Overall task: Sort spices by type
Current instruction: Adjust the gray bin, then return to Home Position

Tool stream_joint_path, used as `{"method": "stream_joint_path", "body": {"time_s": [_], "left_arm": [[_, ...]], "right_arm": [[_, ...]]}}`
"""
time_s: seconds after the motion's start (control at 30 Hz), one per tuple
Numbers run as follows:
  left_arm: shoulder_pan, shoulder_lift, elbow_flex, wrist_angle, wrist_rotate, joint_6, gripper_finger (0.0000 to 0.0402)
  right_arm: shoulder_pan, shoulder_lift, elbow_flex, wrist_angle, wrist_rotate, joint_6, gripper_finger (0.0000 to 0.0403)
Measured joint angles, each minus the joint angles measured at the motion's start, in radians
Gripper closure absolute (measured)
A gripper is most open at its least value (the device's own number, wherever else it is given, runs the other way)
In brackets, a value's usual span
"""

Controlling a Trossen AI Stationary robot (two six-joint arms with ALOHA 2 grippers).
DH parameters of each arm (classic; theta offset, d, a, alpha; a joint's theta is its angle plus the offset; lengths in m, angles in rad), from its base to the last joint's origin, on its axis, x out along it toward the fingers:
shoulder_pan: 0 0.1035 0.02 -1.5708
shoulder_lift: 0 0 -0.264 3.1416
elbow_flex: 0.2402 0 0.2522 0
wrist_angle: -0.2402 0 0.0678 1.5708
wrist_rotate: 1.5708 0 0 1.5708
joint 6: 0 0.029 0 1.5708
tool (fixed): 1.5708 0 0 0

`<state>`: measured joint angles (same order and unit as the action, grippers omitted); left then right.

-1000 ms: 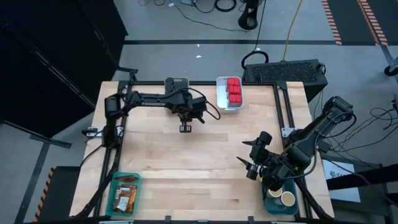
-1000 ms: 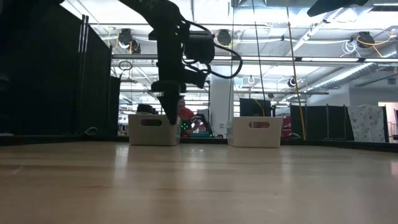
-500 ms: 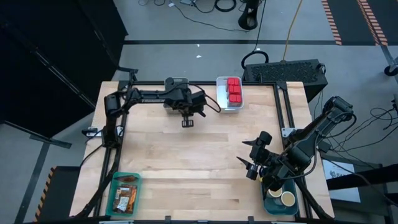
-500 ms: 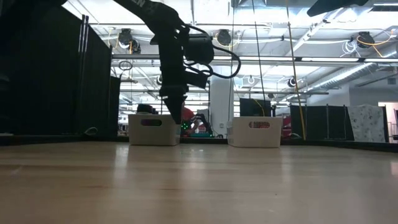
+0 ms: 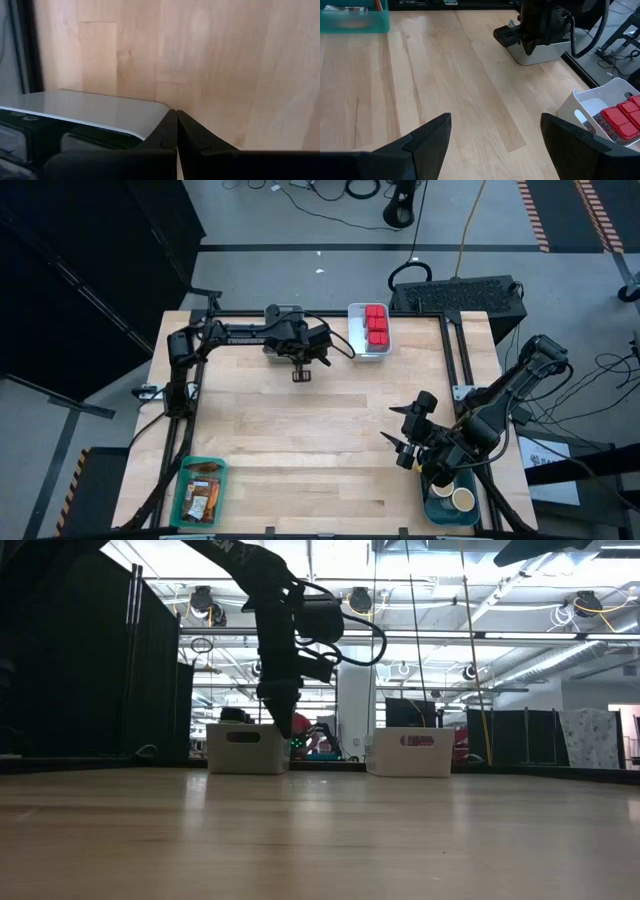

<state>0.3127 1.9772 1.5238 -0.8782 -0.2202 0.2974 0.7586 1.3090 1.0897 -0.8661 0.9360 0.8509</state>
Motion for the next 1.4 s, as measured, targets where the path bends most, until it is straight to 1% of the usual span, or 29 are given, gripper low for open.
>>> {"method": "stream_joint_path", "body": {"time_s": [0.1,0.17,0.23,0.33,0.57,0.9,1.17,1.27,1.4], "left_arm": [[-0.001,0.0,0.0,-0.039,0.05,0.002,0.0399],[-0.001,0.0,0.0,-0.086,0.063,0.005,0.0399],[0.0,0.0,0.0,-0.111,0.041,0.006,0.0399],[0.013,0.0,0.0,-0.088,0.003,0.006,0.0399],[0.032,-0.001,0.0,-0.042,0.009,0.015,0.0399],[0.026,-0.001,0.001,-0.111,0.002,0.016,0.0399],[0.025,-0.001,0.001,-0.1,-0.001,0.013,0.0399],[0.015,-0.007,0.0,-0.1,-0.002,-0.003,0.0399],[-0.025,-0.05,0.001,-0.091,-0.005,-0.048,0.0399]], "right_arm": [[0.0,0.0,0.0,0.0,0.0,0.0,0.0113],[0.0,0.0,0.0,0.0,0.0,0.0,0.0112],[0.0,0.0,0.0,-0.001,0.0,0.0,0.0112],[0.0,0.0,0.0,-0.004,0.0,0.0,0.0112],[0.0,0.0,0.0,-0.004,0.0,0.0,0.0112],[0.0,0.0,0.0,-0.007,0.0,0.0,0.0112],[0.0,0.0,0.0,-0.007,0.0,0.0,0.0112],[0.0,0.0,0.0,-0.007,0.004,0.0,0.0112],[-0.004,0.0,0.0,-0.007,0.008,0.0,0.0112]]}}
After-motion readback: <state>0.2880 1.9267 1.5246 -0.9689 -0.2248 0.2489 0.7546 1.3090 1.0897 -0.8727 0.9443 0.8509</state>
